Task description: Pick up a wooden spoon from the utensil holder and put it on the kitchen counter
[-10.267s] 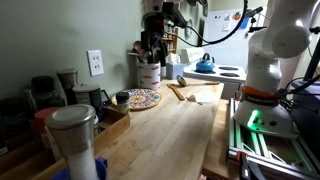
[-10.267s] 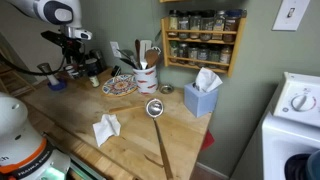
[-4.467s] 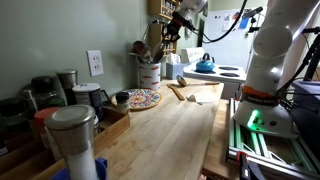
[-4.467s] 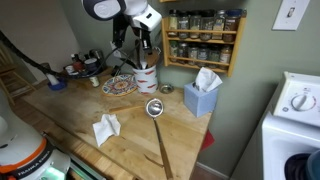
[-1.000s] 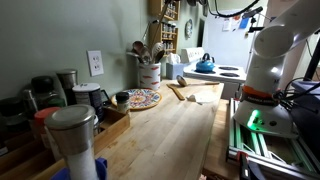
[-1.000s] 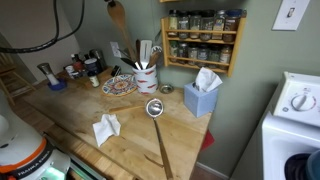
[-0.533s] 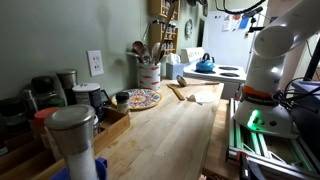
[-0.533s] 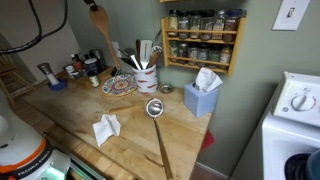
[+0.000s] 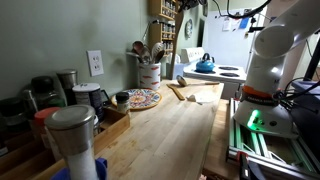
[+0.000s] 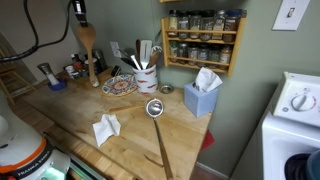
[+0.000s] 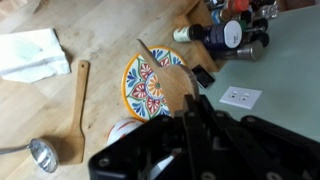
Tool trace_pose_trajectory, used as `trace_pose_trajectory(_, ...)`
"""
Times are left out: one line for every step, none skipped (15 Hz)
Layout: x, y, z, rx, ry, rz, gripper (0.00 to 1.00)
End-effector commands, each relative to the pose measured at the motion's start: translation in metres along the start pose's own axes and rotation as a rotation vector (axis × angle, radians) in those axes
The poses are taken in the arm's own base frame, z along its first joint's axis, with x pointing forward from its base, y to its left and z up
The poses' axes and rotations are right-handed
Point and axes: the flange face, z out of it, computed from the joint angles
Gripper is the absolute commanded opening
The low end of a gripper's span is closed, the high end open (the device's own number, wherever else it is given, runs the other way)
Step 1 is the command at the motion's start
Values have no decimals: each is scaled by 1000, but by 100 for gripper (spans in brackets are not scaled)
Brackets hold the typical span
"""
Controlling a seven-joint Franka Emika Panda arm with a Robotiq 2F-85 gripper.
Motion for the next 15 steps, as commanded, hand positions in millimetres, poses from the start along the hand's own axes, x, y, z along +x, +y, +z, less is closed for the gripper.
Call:
trace_pose_trajectory(21,23,31,85,-174,4,2)
trace_pose_trajectory(26,31,41,113,-201,-12,2)
trace_pose_trajectory(32,41,53,130,-213,-44,2)
trace_pose_trajectory(37,54,64,158,-244,-56,2)
trace_pose_trajectory(42,67,75,167,-261,-72,2)
trace_pose_trajectory(45,80,86,168,-284,-104,2)
trace_pose_trajectory(48,92,95,168,-300,-127,2)
trace_pose_trajectory(51,106,105,175,-327,-155,2)
trace_pose_trajectory(54,117,114,187,-346,-177,2)
trace_pose_trajectory(58,128,122,220,-351,-201,2)
trace_pose_trajectory(63,138,129,254,-364,-226,2)
trace_pose_trajectory(67,147,136,293,-372,-242,2)
trace_pose_trajectory(73,157,142,335,-382,-257,2)
trace_pose_trajectory(79,167,150,366,-393,-258,2)
trace_pose_trajectory(84,176,156,386,-398,-249,2)
